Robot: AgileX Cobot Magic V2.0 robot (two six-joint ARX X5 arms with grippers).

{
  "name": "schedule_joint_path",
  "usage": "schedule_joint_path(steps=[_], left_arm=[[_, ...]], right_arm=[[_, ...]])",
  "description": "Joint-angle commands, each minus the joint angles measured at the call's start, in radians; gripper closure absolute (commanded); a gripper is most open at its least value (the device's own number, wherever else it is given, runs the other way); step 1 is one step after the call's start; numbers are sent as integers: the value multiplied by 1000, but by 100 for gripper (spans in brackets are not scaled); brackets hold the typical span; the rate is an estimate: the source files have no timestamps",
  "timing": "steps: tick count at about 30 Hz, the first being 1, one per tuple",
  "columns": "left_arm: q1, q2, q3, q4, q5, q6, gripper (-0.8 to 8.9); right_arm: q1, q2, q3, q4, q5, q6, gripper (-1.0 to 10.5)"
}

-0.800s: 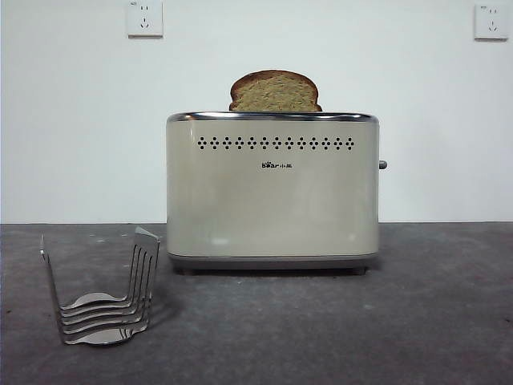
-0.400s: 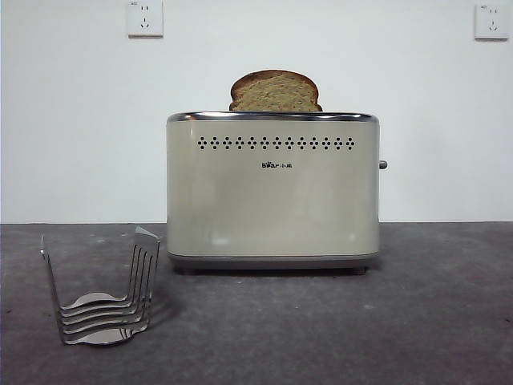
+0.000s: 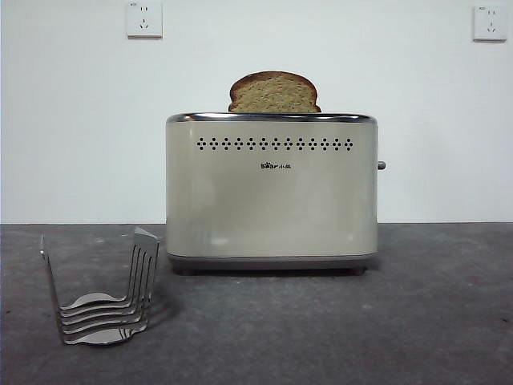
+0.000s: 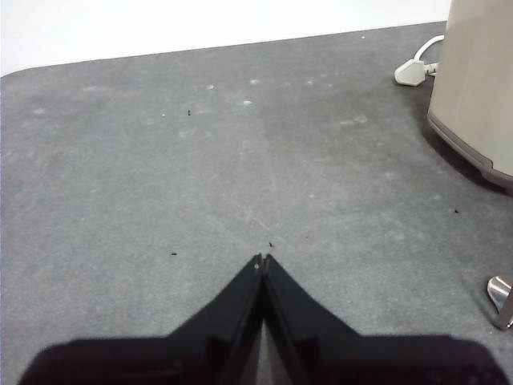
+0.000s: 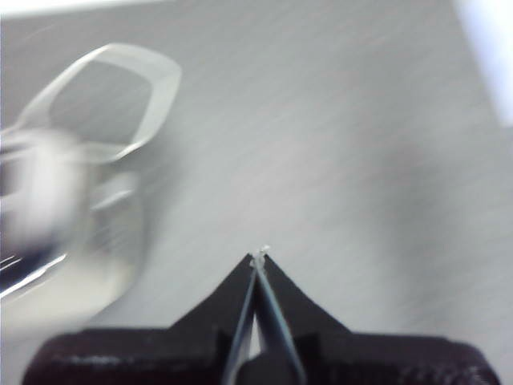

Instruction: Pick up a slice of bread from the rack,put the bread on the toaster,press the button

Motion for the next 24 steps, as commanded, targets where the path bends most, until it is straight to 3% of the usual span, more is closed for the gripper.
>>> schedule_joint_path(steps=[1, 6, 10, 17, 24], left_arm=[[2, 7, -10, 5, 3, -10, 816], [2, 29, -10, 5, 3, -10, 816], [2, 47, -10, 5, 3, -10, 816], [2, 72, -10, 5, 3, -10, 816], [2, 95, -10, 9, 3, -10, 816]], right_arm=[[-2, -169, -245, 225, 67, -52, 946], [-21, -540, -814, 736, 17, -19, 946], [-64, -803, -1225, 1012, -5, -18, 946], [-71, -1101, -1649, 1082, -5, -16, 946], [-71, -1271, -1792, 1054, -4, -34, 946]])
